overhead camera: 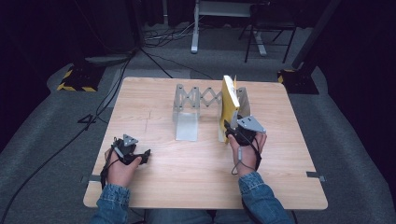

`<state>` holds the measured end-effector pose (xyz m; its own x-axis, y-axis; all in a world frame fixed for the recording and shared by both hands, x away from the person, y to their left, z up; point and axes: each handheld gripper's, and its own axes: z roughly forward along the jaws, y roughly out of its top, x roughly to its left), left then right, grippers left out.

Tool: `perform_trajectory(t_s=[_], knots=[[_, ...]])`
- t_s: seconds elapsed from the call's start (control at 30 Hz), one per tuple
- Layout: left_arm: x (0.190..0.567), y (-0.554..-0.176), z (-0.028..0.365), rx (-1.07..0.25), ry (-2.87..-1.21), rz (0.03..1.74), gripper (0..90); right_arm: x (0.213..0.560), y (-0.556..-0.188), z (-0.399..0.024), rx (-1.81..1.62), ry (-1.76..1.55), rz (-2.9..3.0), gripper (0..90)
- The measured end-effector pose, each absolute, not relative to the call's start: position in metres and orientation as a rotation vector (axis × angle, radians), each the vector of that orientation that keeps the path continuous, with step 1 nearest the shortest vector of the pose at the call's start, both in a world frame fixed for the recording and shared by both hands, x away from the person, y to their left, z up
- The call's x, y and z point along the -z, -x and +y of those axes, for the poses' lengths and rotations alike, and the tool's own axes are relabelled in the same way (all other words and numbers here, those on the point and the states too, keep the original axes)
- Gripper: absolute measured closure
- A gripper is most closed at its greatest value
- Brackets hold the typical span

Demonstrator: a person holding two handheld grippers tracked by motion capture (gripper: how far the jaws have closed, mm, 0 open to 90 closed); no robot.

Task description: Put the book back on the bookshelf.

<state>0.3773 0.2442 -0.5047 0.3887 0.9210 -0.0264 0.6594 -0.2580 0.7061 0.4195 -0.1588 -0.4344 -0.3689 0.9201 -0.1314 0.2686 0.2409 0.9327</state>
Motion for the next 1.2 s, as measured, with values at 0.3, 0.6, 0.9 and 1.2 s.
perform_trajectory(t_s=[0.3,0.6,0.9,1.2], knots=[[0.505,-0.372,0.251,-0.526,-2.013,1.347,24.2,0.408,-0.4,-0.179,-1.203,-1.086,1.819,36.1],[0.505,-0.368,0.258,-0.531,-2.009,1.357,24.1,0.388,-0.379,-0.211,-1.212,-1.069,1.839,33.1],[0.505,-0.372,0.26,-0.528,-2.004,1.362,23.7,0.385,-0.372,-0.245,-1.222,-1.155,1.876,26.7],[0.505,-0.374,0.268,-0.51,-2.031,1.311,23.7,0.398,-0.375,-0.279,-1.225,-1.202,1.945,20.5]])
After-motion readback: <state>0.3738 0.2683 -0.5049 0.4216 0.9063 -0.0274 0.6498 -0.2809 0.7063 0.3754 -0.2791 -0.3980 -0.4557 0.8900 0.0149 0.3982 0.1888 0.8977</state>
